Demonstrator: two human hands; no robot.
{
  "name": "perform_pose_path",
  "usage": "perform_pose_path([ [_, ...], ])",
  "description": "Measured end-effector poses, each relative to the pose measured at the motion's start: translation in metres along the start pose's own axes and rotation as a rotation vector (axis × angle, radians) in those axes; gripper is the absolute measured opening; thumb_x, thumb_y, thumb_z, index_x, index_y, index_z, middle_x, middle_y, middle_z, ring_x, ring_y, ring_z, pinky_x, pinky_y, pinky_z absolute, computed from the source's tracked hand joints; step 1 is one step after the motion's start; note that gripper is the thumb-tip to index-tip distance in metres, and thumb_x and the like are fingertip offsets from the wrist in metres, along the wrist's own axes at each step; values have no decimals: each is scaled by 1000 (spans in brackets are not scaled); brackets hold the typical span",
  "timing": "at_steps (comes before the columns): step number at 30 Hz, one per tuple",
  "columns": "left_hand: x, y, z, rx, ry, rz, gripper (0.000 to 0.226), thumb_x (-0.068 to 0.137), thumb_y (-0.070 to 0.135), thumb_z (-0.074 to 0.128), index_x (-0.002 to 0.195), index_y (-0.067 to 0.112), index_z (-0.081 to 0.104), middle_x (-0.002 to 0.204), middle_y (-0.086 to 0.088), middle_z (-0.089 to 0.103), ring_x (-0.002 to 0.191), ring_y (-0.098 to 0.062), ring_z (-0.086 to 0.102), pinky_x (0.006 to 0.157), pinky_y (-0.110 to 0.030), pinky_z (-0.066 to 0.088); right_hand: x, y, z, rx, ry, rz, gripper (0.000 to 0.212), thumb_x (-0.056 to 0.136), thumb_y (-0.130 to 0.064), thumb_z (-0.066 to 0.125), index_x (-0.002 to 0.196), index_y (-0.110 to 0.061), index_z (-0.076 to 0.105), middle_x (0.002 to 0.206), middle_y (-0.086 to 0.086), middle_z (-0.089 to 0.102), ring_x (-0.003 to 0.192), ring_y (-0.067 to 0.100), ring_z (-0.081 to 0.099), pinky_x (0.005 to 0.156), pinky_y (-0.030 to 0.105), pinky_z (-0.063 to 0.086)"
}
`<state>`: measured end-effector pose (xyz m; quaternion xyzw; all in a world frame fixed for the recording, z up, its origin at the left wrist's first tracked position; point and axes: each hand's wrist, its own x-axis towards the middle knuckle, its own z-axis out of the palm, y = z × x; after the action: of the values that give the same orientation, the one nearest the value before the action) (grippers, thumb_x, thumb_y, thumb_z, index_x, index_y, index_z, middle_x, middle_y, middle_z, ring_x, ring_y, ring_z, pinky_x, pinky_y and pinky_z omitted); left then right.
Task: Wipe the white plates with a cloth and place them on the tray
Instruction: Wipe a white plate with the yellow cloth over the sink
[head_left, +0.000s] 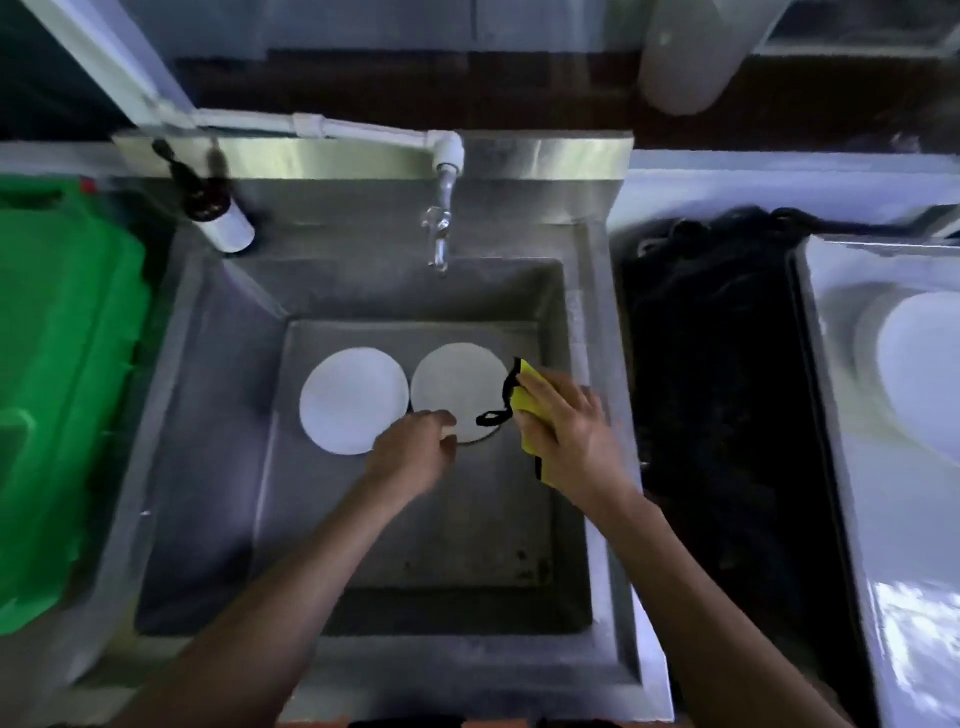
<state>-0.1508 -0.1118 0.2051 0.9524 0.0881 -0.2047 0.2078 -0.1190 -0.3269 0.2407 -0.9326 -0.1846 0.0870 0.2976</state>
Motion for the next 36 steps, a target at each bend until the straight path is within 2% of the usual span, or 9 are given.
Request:
perform_pose_path([
  [3, 23, -45, -2, -86, -20, -34, 39, 100, 28, 53, 138, 26, 62, 135, -5, 67, 120, -30, 62, 94, -40, 53, 31, -14, 39, 1, -33, 56, 45, 102, -34, 54, 146, -26, 49, 144, 1, 49, 122, 33, 48, 93, 48, 51],
  [6, 49, -82, 0, -118, -45, -62, 39, 98, 27, 52, 135, 31, 63, 130, -2, 69, 115, -29, 64, 90, -39, 55, 56, -21, 72, 3, -67, 125, 45, 101, -33, 56, 145, -25, 49, 146, 1, 49, 122, 33, 47, 93, 51, 51],
  [12, 101, -121, 13, -118, -55, -33, 37, 99, 28, 54, 136, 29, 62, 131, -4, 68, 114, -30, 65, 87, -38, 53, 89, -17, 113, -5, -103, 242, 46, 101, -30, 56, 146, -24, 49, 149, 2, 45, 127, 34, 43, 95, 56, 50],
  [17, 150, -123, 29, -89, -66, 57, 33, 98, 22, 55, 129, 23, 67, 128, -6, 69, 113, -31, 65, 84, -33, 50, 106, 10, 137, -28, -119, 289, 46, 100, -29, 58, 145, -25, 49, 149, 0, 45, 128, 32, 42, 92, 57, 51],
  [20, 180, -121, 41, -126, -82, 60, 30, 97, 20, 56, 123, 21, 70, 128, -5, 70, 114, -30, 65, 91, -37, 54, 116, 31, 150, -14, -112, 304, 46, 99, -27, 59, 144, -24, 50, 148, 1, 46, 128, 32, 42, 91, 55, 53],
  [25, 226, -118, 59, -126, -95, 38, 42, 97, 18, 58, 139, 16, 61, 140, -7, 62, 128, -30, 58, 103, -38, 49, 128, 62, 169, 41, -67, 311, 45, 97, -19, 62, 141, -20, 53, 145, 5, 49, 123, 34, 47, 92, 49, 50],
  [27, 242, -118, 66, -44, -101, 73, 40, 96, 14, 57, 136, 11, 62, 136, -14, 63, 123, -35, 58, 100, -40, 50, 129, 72, 176, 66, -52, 315, 45, 97, -19, 63, 141, -19, 53, 145, 6, 49, 125, 33, 46, 94, 47, 50],
  [31, 261, -123, 81, 105, -89, 111, 28, 92, 8, 55, 117, 9, 68, 115, -16, 66, 101, -38, 64, 81, -42, 54, 131, 89, 187, 127, -57, 313, 44, 98, -20, 62, 140, -13, 54, 143, 8, 48, 126, 33, 47, 98, 51, 51],
  [36, 272, -124, 100, 25, 7, 22, 33, 89, 4, 57, 120, 11, 67, 114, -16, 67, 102, -40, 64, 83, -45, 55, 127, 104, 201, 148, -36, 380, 46, 99, -26, 60, 143, -21, 51, 150, 0, 41, 132, 27, 39, 107, 48, 43],
])
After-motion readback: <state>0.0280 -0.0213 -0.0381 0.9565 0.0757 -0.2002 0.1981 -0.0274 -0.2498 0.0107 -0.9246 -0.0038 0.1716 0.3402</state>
